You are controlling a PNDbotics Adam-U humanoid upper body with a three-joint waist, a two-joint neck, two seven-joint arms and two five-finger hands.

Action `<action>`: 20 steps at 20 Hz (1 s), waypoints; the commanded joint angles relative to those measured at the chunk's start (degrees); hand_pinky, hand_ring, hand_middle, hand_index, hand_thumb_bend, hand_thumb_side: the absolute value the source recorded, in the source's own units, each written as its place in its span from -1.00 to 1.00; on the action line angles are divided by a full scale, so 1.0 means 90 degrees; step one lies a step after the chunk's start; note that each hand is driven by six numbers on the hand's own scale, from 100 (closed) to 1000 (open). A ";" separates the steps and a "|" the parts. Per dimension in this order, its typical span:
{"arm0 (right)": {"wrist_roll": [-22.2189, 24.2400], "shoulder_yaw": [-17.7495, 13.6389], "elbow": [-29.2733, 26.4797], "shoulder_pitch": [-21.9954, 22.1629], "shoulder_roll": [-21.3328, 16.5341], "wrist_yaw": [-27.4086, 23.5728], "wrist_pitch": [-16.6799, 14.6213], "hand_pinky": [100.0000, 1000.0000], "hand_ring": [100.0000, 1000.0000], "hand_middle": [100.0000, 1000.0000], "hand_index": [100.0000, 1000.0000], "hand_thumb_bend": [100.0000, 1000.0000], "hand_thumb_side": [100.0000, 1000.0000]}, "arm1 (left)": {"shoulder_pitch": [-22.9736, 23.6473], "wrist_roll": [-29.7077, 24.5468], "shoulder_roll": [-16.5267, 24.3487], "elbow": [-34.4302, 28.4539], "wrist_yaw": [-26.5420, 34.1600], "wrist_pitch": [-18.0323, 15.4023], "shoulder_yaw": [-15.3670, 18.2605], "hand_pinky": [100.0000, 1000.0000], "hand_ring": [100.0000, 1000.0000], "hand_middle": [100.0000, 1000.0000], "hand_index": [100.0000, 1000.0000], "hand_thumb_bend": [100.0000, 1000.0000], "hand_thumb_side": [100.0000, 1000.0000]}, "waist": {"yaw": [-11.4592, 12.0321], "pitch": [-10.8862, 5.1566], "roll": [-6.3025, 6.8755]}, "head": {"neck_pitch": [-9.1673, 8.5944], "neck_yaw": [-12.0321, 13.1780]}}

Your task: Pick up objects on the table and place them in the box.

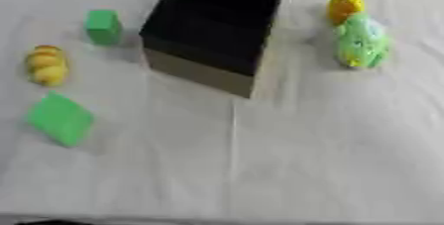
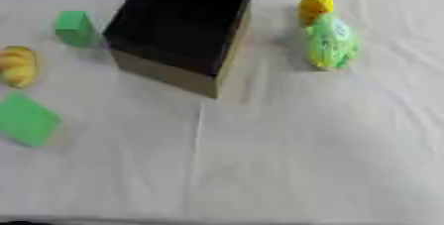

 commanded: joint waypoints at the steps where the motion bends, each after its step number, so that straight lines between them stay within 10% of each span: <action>1: -0.0020 -0.0144 -0.0164 -0.0061 -0.0299 -0.0073 0.0005 0.84 0.86 0.74 0.70 -0.72 -0.78 | -0.0018 0.0072 0.0311 -0.0163 -0.0012 -0.0009 0.0150 0.55 0.70 0.51 0.88 -0.24 0.05 | 0.0014 -0.0018 -0.0089 | -0.0043 -0.0019; 16: 0.0354 0.0288 -0.0194 0.0154 -0.0359 0.0063 -0.0109 0.85 0.88 0.74 0.74 -0.59 -0.81 | -0.0049 0.0109 0.0267 -0.0212 0.0012 -0.0004 0.0155 0.55 0.70 0.51 0.88 -0.23 0.05 | 0.0105 0.0008 -0.0124 | -0.0078 -0.0095; 18: 0.0518 0.0492 -0.0102 0.0198 -0.0324 0.0139 -0.0138 0.85 0.89 0.72 0.72 -0.29 -0.92 | -0.0073 0.0095 0.0244 -0.0202 0.0017 0.0004 0.0136 0.54 0.70 0.51 0.88 -0.23 0.05 | 0.0133 0.0004 -0.0127 | -0.0091 -0.0112; 20: 0.0654 0.0664 0.0002 0.0191 -0.0257 0.0221 -0.0194 0.85 0.89 0.72 0.71 -0.54 -0.78 | -0.0091 0.0079 0.0220 -0.0194 0.0024 0.0010 0.0119 0.54 0.70 0.51 0.88 -0.23 0.05 | 0.0158 0.0000 -0.0128 | -0.0098 -0.0127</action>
